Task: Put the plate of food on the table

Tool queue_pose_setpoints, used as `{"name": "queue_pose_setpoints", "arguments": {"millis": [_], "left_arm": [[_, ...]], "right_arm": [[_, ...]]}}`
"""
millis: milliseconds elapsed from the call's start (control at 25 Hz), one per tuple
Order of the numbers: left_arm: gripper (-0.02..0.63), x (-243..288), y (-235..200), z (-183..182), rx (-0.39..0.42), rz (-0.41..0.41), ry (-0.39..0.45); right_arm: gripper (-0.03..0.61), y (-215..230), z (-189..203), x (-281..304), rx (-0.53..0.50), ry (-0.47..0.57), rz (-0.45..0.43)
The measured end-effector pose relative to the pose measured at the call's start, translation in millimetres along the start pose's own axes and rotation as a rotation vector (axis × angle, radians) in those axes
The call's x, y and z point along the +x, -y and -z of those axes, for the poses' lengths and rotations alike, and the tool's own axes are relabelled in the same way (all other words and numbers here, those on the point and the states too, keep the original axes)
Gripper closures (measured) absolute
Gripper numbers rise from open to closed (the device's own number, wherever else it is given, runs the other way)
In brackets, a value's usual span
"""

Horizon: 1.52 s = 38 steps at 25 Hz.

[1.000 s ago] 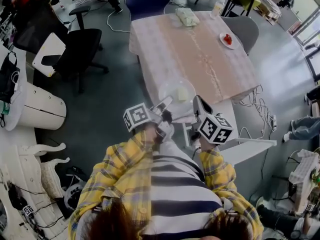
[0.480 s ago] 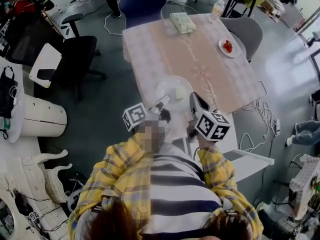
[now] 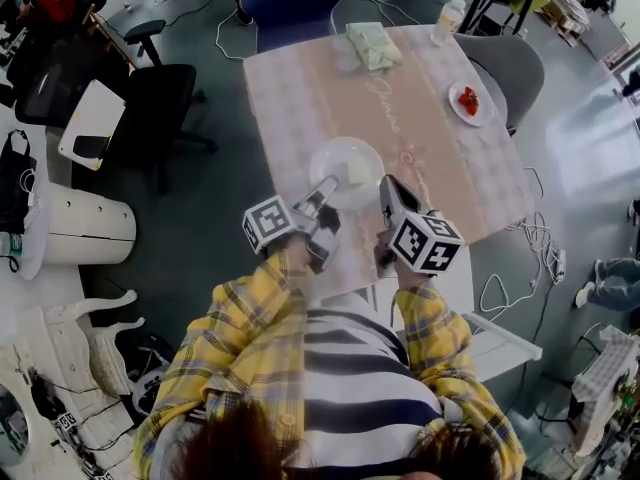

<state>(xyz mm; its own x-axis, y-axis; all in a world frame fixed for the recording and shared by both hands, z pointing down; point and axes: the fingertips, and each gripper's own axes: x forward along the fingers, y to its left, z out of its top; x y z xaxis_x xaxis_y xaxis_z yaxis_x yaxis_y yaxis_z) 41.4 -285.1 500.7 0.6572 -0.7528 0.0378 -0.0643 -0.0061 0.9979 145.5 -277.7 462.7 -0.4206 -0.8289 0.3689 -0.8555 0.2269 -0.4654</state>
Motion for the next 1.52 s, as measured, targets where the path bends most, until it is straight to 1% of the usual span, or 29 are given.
{"name": "queue_pose_setpoints", "arguments": {"millis": [160,320,680,800,1040,1200,1320,1520], "left_arm": [[0.609,8,-6,-21,-0.011,-0.012,0.023],[0.609,19,-16,-39,-0.019,-0.032,0.026],[0.609,59,-27,-97,-0.017,-0.043,0.027],[0.609,74,-29,-112,-0.020,-0.038,0.022],[0.609,109,-43,-140,-0.024,-0.055,0.008],[0.609,127,-55,-154,-0.049,-0.071,0.009],[0.609,143,-57,-166,-0.060,-0.067,0.006],[0.609,167,-60,-184,-0.106,-0.066,0.023]], "right_arm": [[0.583,-3,-1,17,0.017,-0.014,-0.011],[0.583,-3,2,38,0.016,-0.036,0.000],[0.583,-9,-19,102,-0.020,-0.038,0.027],[0.583,-2,-26,123,-0.026,-0.046,0.044],[0.583,11,-43,164,-0.050,-0.047,0.073],[0.583,25,-51,183,-0.063,-0.053,0.095],[0.582,35,-59,196,-0.076,-0.054,0.106],[0.583,43,-65,216,-0.071,-0.048,0.105]]}}
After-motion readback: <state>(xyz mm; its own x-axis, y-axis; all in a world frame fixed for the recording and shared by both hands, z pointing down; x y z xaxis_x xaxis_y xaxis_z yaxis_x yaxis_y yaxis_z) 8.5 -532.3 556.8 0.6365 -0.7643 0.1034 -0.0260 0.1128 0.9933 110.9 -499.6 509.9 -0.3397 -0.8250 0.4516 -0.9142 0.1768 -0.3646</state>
